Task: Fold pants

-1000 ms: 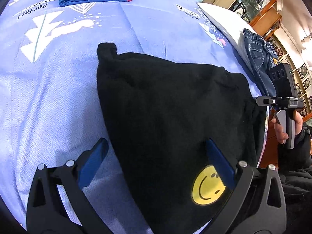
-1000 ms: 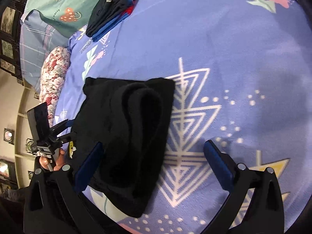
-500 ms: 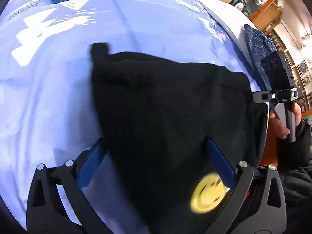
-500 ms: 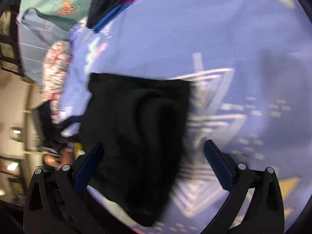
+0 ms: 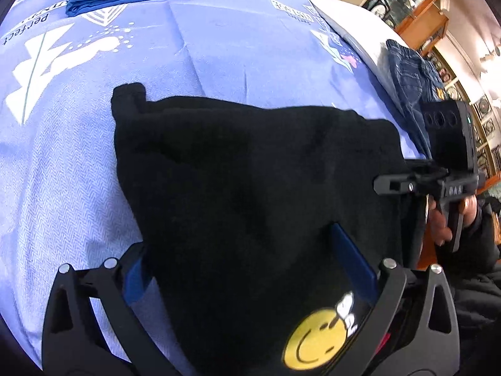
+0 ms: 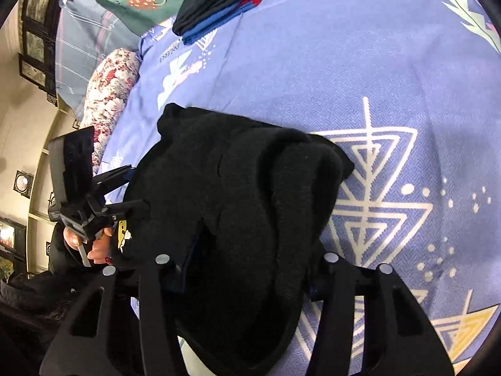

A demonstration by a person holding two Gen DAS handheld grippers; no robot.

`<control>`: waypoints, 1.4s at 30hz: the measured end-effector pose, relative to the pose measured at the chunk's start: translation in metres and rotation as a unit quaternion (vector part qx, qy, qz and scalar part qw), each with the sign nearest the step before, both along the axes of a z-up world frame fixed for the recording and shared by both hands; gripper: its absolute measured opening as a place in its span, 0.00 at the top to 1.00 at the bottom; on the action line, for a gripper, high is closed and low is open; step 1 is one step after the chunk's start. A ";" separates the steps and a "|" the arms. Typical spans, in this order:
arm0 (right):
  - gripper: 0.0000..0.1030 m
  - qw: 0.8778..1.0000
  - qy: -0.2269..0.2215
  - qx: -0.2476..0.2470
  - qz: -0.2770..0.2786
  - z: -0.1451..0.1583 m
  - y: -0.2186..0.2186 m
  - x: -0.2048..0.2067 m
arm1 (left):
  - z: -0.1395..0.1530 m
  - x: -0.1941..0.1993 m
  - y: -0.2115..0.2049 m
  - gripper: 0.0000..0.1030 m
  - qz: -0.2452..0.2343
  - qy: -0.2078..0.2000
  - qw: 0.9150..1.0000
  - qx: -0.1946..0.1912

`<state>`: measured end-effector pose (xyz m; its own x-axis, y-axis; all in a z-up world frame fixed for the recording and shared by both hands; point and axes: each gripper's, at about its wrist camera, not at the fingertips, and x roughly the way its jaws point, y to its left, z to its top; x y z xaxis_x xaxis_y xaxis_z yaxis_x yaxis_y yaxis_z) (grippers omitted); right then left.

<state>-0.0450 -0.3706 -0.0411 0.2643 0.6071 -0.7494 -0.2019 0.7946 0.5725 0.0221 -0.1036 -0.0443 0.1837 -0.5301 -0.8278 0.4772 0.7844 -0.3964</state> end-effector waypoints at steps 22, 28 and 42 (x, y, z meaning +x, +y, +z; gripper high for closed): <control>0.68 0.982 -0.162 0.089 0.037 0.147 0.048 0.063 | 0.138 0.074 0.050 0.56 0.066 -0.135 0.986 -0.069; 0.67 0.965 -0.240 0.101 -0.013 0.226 0.067 0.197 | 0.228 0.213 0.058 0.42 0.102 -0.240 0.965 -0.012; 0.12 0.932 -0.271 -0.067 -0.232 0.146 0.037 0.312 | 0.142 0.294 0.142 0.02 0.284 -0.202 0.937 -0.005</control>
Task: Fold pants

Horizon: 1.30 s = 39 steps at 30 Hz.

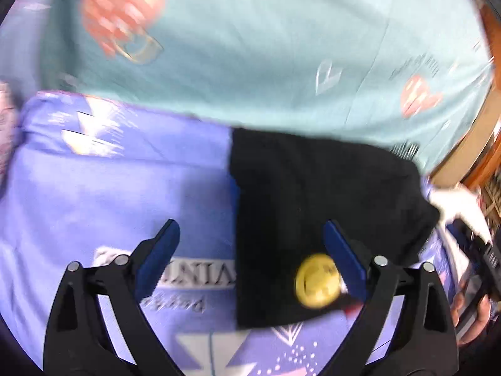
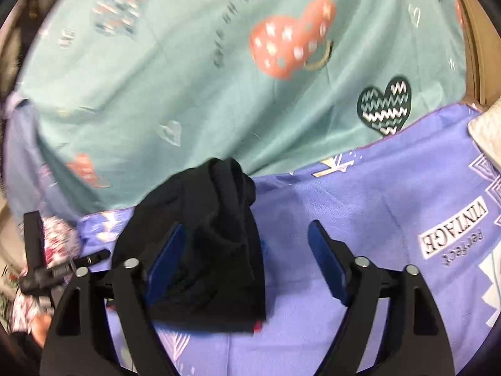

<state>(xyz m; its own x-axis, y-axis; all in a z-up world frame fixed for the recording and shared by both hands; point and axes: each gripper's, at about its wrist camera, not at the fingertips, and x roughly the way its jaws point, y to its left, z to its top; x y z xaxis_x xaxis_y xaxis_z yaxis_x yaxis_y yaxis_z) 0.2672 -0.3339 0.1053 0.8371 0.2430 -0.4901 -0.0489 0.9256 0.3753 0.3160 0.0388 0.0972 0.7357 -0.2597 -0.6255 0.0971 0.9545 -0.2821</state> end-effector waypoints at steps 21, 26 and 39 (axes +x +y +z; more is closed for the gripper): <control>0.01 0.985 -0.025 -0.165 0.032 -0.092 0.043 -0.295 | -0.082 -0.315 -0.057 0.02 0.029 -0.057 0.983 0.175; 0.01 0.983 -0.060 -0.174 0.007 -0.089 0.039 -0.305 | -0.079 -0.321 -0.075 0.02 0.003 -0.081 0.976 0.204; 0.01 0.975 -0.072 -0.206 0.039 -0.089 0.054 -0.308 | -0.069 -0.328 -0.065 0.02 0.014 -0.100 0.981 0.167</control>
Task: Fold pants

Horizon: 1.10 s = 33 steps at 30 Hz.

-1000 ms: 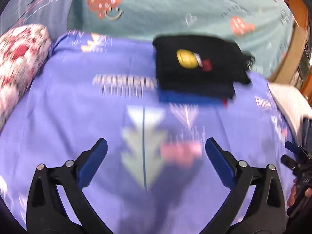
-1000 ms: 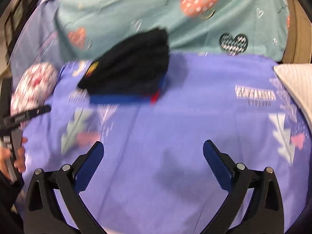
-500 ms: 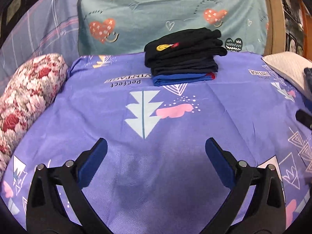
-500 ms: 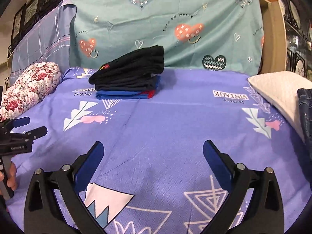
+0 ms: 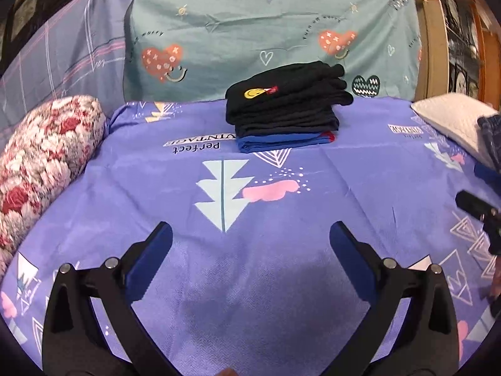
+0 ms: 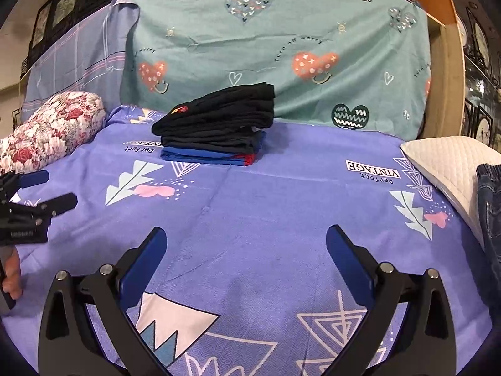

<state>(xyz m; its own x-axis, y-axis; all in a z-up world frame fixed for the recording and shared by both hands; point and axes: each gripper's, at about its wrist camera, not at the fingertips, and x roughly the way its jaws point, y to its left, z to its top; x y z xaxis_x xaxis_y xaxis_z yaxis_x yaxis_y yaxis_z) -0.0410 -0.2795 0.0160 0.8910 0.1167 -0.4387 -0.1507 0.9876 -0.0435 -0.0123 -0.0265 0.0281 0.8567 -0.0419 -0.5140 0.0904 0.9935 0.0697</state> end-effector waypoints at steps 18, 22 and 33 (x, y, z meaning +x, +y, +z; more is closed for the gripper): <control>0.01 0.999 0.027 0.035 -0.006 -0.003 -0.012 0.008 | -0.008 0.015 0.026 0.02 0.031 0.034 0.998 -0.053; 0.01 0.999 0.029 0.036 -0.006 -0.003 -0.014 0.010 | -0.005 0.011 0.025 0.02 0.024 0.010 0.998 -0.049; 0.01 0.998 0.035 0.044 -0.017 -0.004 -0.018 0.011 | -0.009 0.017 0.035 0.02 0.067 0.023 0.997 -0.044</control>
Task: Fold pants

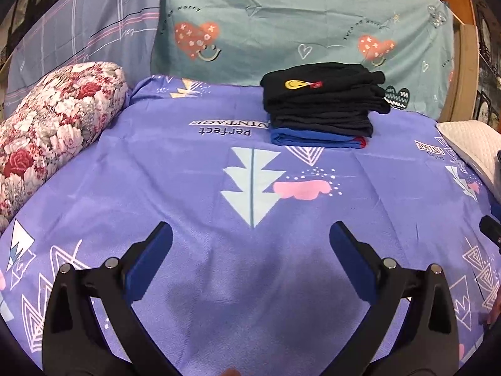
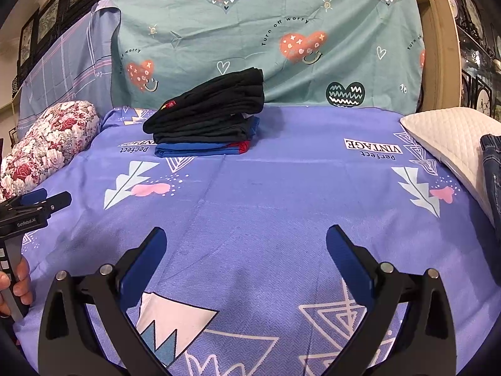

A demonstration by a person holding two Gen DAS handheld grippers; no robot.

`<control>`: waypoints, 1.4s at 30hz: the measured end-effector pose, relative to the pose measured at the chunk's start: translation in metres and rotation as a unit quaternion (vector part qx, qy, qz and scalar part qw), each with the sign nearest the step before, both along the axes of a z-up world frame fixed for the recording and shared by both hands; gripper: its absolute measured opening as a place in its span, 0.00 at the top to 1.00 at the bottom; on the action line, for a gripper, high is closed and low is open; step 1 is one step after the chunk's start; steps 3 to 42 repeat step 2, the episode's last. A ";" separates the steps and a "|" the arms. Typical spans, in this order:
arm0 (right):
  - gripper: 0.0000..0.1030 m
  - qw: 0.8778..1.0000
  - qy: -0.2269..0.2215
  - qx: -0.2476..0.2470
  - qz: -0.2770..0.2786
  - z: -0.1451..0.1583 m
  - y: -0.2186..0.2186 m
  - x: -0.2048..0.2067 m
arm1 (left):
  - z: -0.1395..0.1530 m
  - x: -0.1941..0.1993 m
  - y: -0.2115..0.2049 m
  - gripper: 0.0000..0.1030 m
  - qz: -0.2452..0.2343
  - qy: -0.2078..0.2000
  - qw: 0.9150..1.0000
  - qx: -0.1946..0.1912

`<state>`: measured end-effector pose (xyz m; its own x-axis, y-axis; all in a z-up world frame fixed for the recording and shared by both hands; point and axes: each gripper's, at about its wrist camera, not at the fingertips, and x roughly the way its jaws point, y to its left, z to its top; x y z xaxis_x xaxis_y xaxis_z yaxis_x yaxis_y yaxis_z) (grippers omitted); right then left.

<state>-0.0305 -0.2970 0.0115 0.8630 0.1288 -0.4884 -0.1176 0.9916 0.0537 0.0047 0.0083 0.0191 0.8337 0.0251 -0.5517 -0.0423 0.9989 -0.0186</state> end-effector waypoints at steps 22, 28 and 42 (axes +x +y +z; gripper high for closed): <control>0.01 1.000 0.001 0.001 -0.001 0.000 0.000 0.000 | -0.001 0.001 0.003 0.02 0.002 0.004 1.000 -0.009; 0.01 1.000 0.001 0.001 -0.001 0.000 0.000 0.000 | -0.001 0.001 0.003 0.02 0.002 0.004 1.000 -0.009; 0.01 1.000 0.001 0.001 -0.001 0.000 0.000 0.000 | -0.001 0.001 0.003 0.02 0.002 0.004 1.000 -0.009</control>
